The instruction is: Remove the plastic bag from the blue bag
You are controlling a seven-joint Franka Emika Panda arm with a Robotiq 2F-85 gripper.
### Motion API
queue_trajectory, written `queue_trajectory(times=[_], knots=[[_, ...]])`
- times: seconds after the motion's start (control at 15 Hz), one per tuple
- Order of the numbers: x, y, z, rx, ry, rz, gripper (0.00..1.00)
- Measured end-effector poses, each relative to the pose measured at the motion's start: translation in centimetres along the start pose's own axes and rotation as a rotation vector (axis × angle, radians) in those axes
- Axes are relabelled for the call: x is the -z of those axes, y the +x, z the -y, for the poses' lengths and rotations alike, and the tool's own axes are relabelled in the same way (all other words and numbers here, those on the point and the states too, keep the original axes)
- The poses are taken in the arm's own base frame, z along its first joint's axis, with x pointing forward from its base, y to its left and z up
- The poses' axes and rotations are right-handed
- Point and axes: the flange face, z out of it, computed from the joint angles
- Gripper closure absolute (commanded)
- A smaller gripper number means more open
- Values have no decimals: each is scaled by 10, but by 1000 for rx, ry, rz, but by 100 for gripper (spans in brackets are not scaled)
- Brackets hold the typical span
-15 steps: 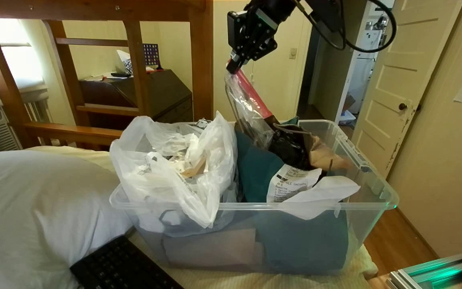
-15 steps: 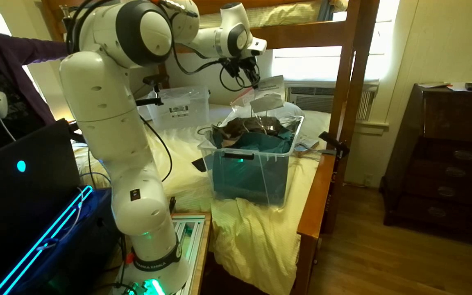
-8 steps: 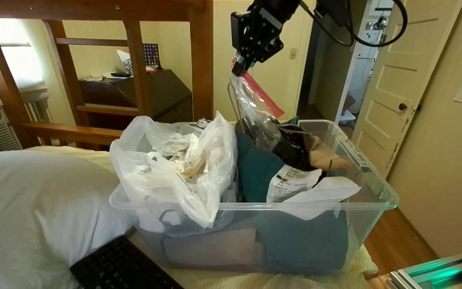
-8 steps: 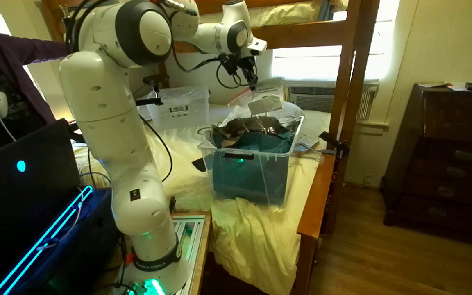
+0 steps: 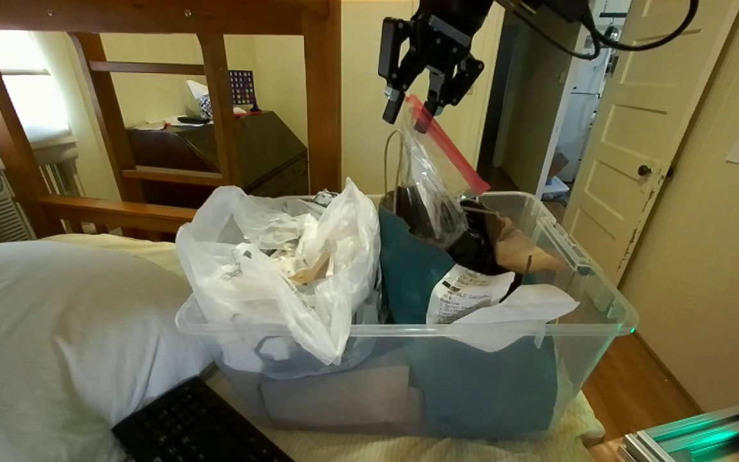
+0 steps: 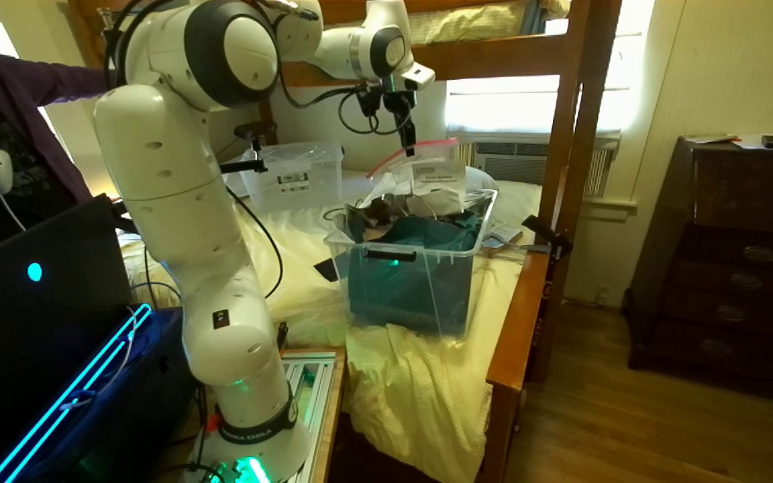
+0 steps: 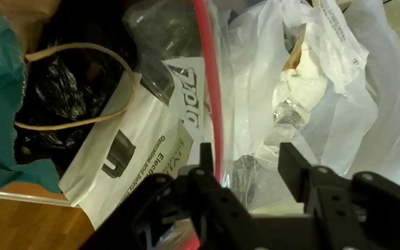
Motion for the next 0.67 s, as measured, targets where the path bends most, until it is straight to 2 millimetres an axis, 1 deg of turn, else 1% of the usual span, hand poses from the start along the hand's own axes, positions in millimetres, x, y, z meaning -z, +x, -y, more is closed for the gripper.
queue_trajectory(times=[0.13,0.2,0.33,0.67], knots=[[2,-1,-1,-31,-24,19,2],[3,-2,-2,-40,-33,26,0],[4,-3,-3,-61,-58,43,0],[14,-11,-20,-193,-286,49,0]])
